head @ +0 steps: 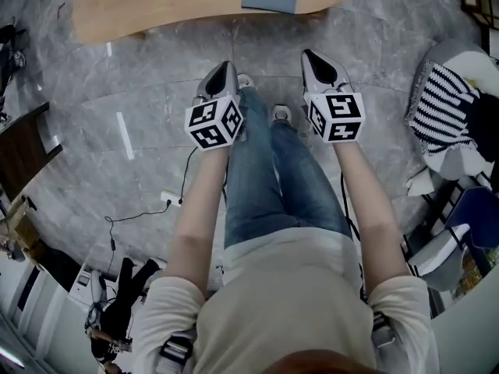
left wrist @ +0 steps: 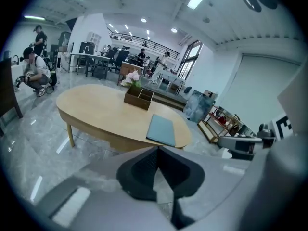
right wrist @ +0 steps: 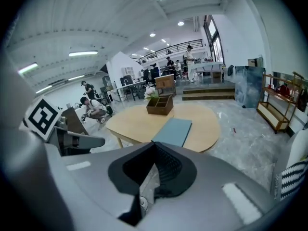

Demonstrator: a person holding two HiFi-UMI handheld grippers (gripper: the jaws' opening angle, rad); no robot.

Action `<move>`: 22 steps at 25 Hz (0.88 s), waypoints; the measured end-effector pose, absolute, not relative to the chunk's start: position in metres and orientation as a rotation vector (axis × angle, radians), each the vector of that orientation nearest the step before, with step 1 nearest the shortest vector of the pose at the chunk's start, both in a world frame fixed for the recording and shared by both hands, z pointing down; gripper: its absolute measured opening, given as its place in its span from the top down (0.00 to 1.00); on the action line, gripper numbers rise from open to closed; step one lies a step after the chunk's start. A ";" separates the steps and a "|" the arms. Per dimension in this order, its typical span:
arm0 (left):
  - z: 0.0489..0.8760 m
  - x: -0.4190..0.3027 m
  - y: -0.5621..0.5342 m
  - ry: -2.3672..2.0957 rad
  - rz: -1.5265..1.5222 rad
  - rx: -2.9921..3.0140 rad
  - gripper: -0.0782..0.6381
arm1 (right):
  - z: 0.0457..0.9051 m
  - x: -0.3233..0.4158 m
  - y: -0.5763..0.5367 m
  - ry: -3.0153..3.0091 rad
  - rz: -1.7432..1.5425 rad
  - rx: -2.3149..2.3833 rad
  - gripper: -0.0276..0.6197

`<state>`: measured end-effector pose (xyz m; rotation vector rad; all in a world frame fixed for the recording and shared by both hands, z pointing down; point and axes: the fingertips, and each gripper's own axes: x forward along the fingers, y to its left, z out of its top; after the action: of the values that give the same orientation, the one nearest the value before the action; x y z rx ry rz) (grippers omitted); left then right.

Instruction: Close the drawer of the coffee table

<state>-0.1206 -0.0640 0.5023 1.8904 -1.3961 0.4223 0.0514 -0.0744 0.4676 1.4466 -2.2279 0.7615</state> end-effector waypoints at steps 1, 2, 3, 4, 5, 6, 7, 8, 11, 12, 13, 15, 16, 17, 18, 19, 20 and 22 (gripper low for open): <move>0.490 -0.119 -0.060 -1.398 0.412 1.896 0.89 | 0.455 0.048 -0.069 -2.246 0.757 1.428 0.96; 0.477 -0.118 -0.056 -1.400 0.403 1.904 0.89 | 0.443 0.045 -0.063 -2.263 0.753 1.411 0.96; 0.464 -0.116 -0.051 -1.400 0.399 1.915 0.89 | 0.430 0.042 -0.058 -2.281 0.747 1.396 0.96; 0.451 -0.113 -0.046 -1.398 0.401 1.931 0.89 | 0.418 0.040 -0.052 -2.297 0.738 1.382 0.96; 0.439 -0.110 -0.041 -1.391 0.406 1.947 0.89 | 0.406 0.039 -0.047 -2.312 0.726 1.372 0.96; 0.428 -0.105 -0.037 -1.382 0.411 1.961 0.89 | 0.394 0.038 -0.043 -2.327 0.715 1.366 0.96; 0.417 -0.100 -0.034 -1.373 0.411 1.973 0.89 | 0.383 0.038 -0.041 -2.343 0.703 1.363 0.96; 0.408 -0.096 -0.032 -1.365 0.405 1.980 0.89 | 0.372 0.037 -0.039 -2.362 0.692 1.362 0.96; 0.383 -0.085 -0.022 -1.344 0.379 1.989 0.89 | 0.343 0.037 -0.032 -2.399 0.660 1.366 0.96; 0.375 -0.083 -0.017 -1.337 0.377 1.993 0.89 | 0.335 0.038 -0.028 -2.404 0.653 1.367 0.96; 0.367 -0.081 -0.012 -1.331 0.379 1.998 0.89 | 0.327 0.039 -0.024 -2.409 0.645 1.367 0.96; 0.350 -0.079 -0.006 -1.322 0.382 2.008 0.89 | 0.309 0.040 -0.019 -2.418 0.625 1.371 0.96; 0.341 -0.079 -0.004 -1.318 0.379 2.014 0.89 | 0.300 0.041 -0.018 -2.425 0.616 1.375 0.96; 0.333 -0.078 -0.003 -1.316 0.374 2.019 0.89 | 0.291 0.042 -0.017 -2.435 0.610 1.379 0.96; 0.325 -0.077 -0.003 -1.314 0.366 2.025 0.89 | 0.283 0.043 -0.016 -2.447 0.605 1.379 0.96; 0.317 -0.076 -0.002 -1.313 0.359 2.029 0.89 | 0.275 0.043 -0.014 -2.459 0.600 1.376 0.96; 0.310 -0.074 -0.001 -1.312 0.351 2.033 0.89 | 0.267 0.044 -0.011 -2.471 0.592 1.370 0.96; 0.294 -0.068 0.002 -1.312 0.336 2.043 0.89 | 0.254 0.046 -0.006 -2.493 0.580 1.355 0.96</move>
<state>-0.0683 0.0016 0.2944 2.0432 -1.3122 0.3358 0.0457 -0.0060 0.2541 1.3553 -2.4929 0.5800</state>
